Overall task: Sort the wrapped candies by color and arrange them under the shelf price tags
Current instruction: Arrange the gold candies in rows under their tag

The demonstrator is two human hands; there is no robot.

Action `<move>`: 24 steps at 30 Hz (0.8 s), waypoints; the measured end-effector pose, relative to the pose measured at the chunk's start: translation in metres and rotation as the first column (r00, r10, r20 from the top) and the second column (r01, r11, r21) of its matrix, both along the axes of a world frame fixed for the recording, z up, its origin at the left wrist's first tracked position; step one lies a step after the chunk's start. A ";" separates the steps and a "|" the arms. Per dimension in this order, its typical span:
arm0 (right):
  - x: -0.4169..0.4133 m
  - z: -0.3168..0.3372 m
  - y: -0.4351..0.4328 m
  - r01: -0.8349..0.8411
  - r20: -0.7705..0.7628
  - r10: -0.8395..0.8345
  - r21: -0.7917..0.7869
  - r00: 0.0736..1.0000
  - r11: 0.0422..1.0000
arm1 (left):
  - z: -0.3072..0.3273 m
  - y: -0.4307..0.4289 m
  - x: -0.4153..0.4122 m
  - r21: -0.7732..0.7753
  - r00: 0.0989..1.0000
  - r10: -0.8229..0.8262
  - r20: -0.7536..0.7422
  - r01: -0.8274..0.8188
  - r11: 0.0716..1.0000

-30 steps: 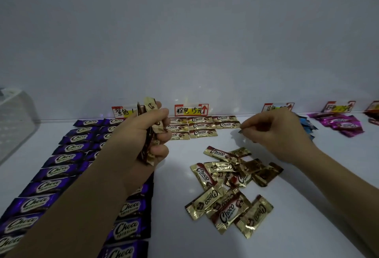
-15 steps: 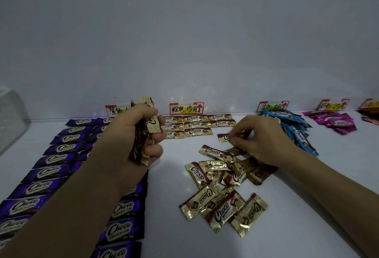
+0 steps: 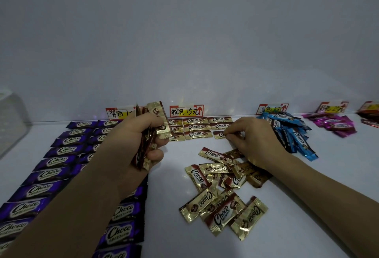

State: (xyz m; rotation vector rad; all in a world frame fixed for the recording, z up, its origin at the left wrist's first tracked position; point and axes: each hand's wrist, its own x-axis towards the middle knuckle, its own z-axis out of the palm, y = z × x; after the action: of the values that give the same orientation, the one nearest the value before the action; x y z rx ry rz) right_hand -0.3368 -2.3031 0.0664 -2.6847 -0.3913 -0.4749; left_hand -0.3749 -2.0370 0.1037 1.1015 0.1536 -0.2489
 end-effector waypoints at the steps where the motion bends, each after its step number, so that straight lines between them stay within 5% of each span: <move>1: 0.000 0.000 0.001 0.001 0.009 -0.001 0.005 1.000 1.000 | 0.001 0.000 0.000 0.019 1.000 -0.004 0.014 0.004 1.000; 7: 0.000 -0.002 0.002 0.001 0.044 -0.002 0.026 0.999 1.000 | 0.005 -0.005 -0.012 0.060 0.987 -0.036 0.159 0.027 0.998; 14: -0.011 0.012 0.005 0.009 0.128 -0.030 0.163 0.991 0.987 | 0.011 -0.012 -0.022 0.305 0.957 -0.055 0.284 -0.036 0.952; 16: -0.027 0.033 0.013 -0.104 0.102 0.069 0.396 0.992 0.912 | 0.014 -0.013 -0.026 0.388 0.946 -0.091 0.312 -0.040 0.921; 18: -0.044 0.055 0.029 -0.185 -0.088 0.296 0.606 0.951 0.774 | 0.016 -0.015 -0.029 0.428 0.937 -0.118 0.328 -0.036 0.903; 20: -0.052 0.065 0.045 -0.183 -0.206 0.438 0.696 0.875 0.694 | 0.016 -0.018 -0.032 0.443 0.929 -0.124 0.348 -0.047 0.895; 24: -0.053 0.069 0.057 -0.186 -0.193 0.502 0.771 0.843 0.609 | 0.020 -0.016 -0.033 0.455 0.927 -0.089 0.364 -0.094 0.885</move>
State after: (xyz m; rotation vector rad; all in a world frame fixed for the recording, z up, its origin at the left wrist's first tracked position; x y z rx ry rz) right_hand -0.3893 -2.2464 0.1351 -1.7707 -0.4725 0.0595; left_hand -0.4074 -2.0526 0.1236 1.6101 -0.1397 0.0132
